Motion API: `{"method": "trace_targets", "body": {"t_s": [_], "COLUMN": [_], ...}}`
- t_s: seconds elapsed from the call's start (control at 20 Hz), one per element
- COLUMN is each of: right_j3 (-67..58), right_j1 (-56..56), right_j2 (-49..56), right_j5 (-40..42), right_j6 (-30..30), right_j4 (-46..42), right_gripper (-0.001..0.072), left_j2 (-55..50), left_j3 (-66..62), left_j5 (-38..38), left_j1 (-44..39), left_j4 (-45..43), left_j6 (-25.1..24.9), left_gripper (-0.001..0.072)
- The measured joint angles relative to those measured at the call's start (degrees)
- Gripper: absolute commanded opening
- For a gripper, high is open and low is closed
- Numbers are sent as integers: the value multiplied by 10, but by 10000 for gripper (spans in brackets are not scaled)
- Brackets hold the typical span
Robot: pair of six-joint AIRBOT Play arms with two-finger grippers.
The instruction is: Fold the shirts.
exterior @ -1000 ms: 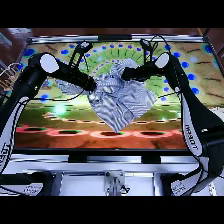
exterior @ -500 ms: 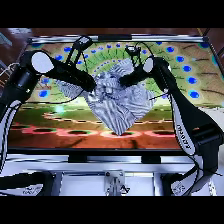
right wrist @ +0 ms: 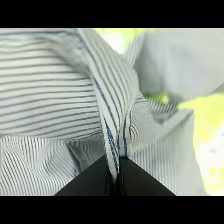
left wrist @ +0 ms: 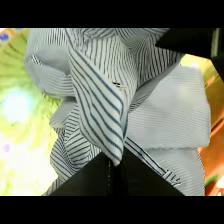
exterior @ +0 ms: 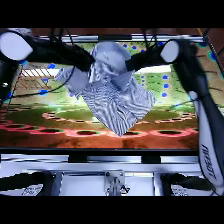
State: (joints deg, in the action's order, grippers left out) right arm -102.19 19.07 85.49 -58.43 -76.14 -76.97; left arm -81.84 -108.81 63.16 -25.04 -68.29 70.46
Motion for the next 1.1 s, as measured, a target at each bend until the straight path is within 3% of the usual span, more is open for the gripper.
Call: {"method": "trace_targets", "body": {"t_s": [0.15,0.3,0.5,0.65,0.7,0.75,0.8,0.85,1.1], "right_j3": [0,0,27,70,80,87,92,96,104], "right_j1": [0,1,26,77,93,106,114,120,134], "right_j2": [-98,-157,-158,-121,-102,-84,-68,-53,-22], "right_j5": [-12,-93,-226,-270,-279,-282,-282,-281,-236], "right_j6": [-36,-94,-157,-190,-197,-204,-209,-214,-237], "right_j4": [0,3,19,-2,-16,-31,-45,-61,-96], "right_gripper": [80,80,80,81,81,81,80,80,80], "left_j2": [16,43,46,20,9,-4,-19,-30,-62], "left_j3": [-70,-65,12,90,111,131,146,157,176], "left_j5": [24,82,149,166,169,171,173,174,187], "left_j1": [0,1,2,2,2,2,3,5,36], "left_j4": [4,-17,-52,-61,-62,-64,-65,-65,-68], "left_j6": [21,34,69,89,94,98,101,105,125], "left_gripper": [64,64,65,66,118,265,471,590,611]}}
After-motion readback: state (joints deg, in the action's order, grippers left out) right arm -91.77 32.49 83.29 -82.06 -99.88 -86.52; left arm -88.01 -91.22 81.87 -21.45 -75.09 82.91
